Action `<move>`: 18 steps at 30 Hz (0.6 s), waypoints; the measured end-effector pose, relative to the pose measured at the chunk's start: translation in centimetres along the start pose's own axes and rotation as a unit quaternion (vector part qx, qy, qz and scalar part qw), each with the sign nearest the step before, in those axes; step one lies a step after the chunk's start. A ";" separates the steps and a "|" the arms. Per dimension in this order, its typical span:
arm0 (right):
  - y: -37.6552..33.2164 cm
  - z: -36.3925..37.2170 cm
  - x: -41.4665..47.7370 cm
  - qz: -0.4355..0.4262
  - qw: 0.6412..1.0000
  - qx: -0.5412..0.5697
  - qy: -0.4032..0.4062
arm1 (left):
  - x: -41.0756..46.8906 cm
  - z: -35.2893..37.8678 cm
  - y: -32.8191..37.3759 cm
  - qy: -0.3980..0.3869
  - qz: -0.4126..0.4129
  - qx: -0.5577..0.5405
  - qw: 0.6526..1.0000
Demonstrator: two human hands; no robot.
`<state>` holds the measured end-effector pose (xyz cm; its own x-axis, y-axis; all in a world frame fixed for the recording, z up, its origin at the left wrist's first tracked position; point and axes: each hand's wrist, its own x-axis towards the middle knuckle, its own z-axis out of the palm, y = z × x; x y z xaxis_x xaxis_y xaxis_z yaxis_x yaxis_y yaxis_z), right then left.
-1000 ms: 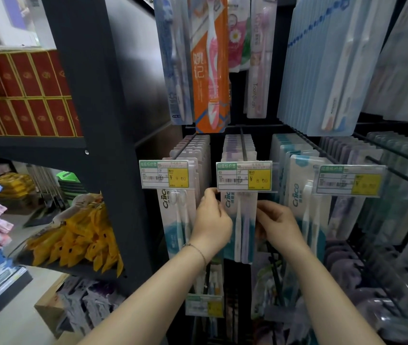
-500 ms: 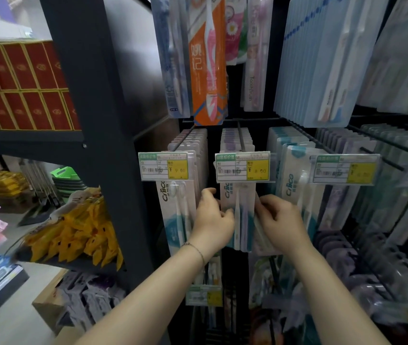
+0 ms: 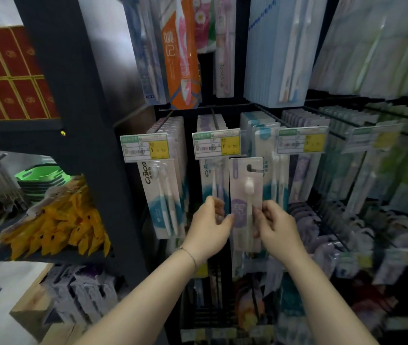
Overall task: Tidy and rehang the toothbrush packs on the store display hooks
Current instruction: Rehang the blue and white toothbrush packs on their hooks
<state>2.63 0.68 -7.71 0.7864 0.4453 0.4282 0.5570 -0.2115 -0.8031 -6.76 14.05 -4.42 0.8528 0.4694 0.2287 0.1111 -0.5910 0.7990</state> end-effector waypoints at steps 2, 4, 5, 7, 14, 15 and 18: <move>-0.1 -0.7 -0.6 -0.021 1.000 0.015 -0.015 | -0.4 0.5 0.7 -0.010 0.024 0.007 1.000; 0.0 -1.3 -0.9 -0.034 0.998 0.031 -0.030 | -0.7 1.0 1.1 -0.018 0.045 0.006 0.999; 0.1 -1.7 -0.9 -0.037 0.998 0.038 -0.034 | -0.8 1.4 1.3 -0.019 0.054 0.003 0.998; 0.6 -2.6 -1.0 -0.040 0.997 0.045 -0.041 | -1.1 2.3 1.7 -0.019 0.061 -0.004 0.998; 2.7 -7.7 -1.2 -0.023 0.997 0.031 -0.070 | -1.3 6.9 4.4 -0.029 0.047 -0.023 0.998; 3.1 -8.5 -1.2 -0.015 0.997 0.030 -0.071 | -1.2 7.7 4.8 -0.031 0.042 -0.025 0.998; 4.4 -10.9 -0.9 0.003 0.997 0.025 -0.070 | -0.9 10.3 6.0 -0.037 0.032 -0.031 0.998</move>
<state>7.25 -10.19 -7.10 0.7424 0.5625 0.3639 0.5355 -0.1717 -0.8269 -1.59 3.32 -5.54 0.8931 0.3799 0.2410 0.0242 -0.5754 0.8175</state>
